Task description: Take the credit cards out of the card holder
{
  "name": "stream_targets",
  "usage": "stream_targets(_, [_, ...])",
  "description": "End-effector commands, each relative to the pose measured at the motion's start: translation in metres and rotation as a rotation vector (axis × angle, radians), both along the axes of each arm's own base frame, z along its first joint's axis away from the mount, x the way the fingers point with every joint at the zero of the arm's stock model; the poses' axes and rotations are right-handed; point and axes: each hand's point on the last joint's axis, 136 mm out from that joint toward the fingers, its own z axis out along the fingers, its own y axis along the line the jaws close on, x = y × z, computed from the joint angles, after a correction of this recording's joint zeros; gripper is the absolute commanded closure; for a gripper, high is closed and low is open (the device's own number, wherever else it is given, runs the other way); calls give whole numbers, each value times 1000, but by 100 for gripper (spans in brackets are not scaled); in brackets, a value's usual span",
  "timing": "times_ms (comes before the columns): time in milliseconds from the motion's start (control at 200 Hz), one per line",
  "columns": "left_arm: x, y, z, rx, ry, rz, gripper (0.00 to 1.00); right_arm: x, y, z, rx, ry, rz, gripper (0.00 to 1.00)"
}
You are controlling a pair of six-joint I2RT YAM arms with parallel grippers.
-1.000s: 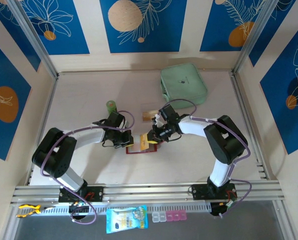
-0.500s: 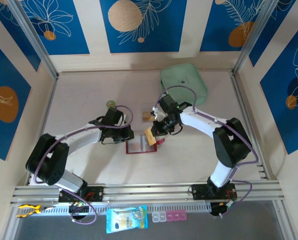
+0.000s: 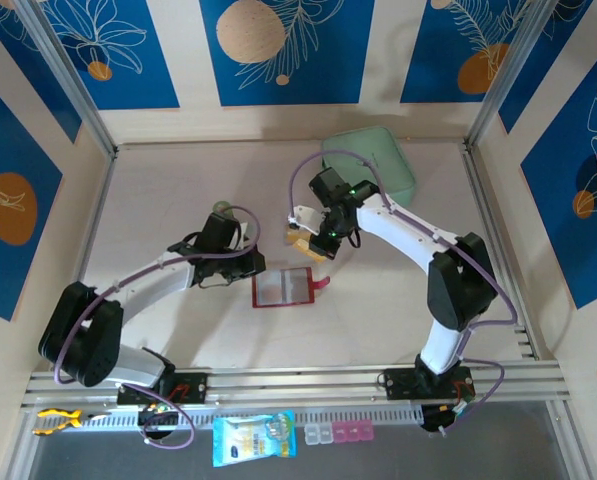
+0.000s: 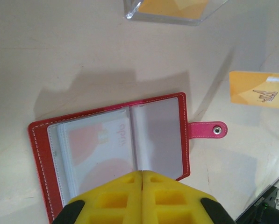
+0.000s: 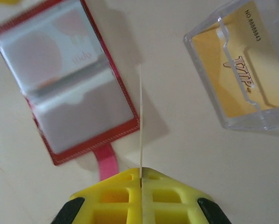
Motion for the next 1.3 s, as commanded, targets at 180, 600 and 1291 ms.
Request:
stream_targets(180, [-5, 13, -6, 18, 7, 27, 91, 29, -4, 3, -109, -101, 281, 100])
stream_targets(600, [-2, 18, -4, 13, 7, 54, 90, 85, 10, 17, -82, -125, 330, 100])
stream_targets(1291, [-4, 23, -1, -5, 0, 72, 90, 94, 17, -21, -76, -36, 329, 93])
